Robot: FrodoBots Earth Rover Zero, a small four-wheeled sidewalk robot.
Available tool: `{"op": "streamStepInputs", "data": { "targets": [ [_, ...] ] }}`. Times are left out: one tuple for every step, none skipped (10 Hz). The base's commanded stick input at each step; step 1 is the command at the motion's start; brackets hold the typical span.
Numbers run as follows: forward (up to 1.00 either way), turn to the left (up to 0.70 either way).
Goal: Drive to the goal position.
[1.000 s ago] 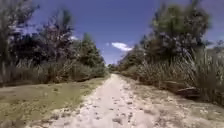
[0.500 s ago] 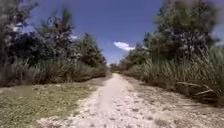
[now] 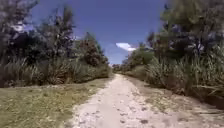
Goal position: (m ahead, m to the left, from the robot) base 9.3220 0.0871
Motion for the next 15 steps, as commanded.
{"op": "streamStepInputs", "data": {
  "targets": [
    [0.70, 0.00],
    [0.70, 0.00],
    [0.70, 0.00],
    [0.70, -0.07],
    [0.70, -0.20],
    [0.70, -0.35],
    [0.70, -0.35],
    [0.70, -0.16],
    [0.70, -0.04],
    [0.70, 0.00],
    [0.70, 0.00],
    [0.70, 0.00],
    [0.70, 0.00],
    [0.70, 0.00],
    [0.70, 0.00]
  ]
}}
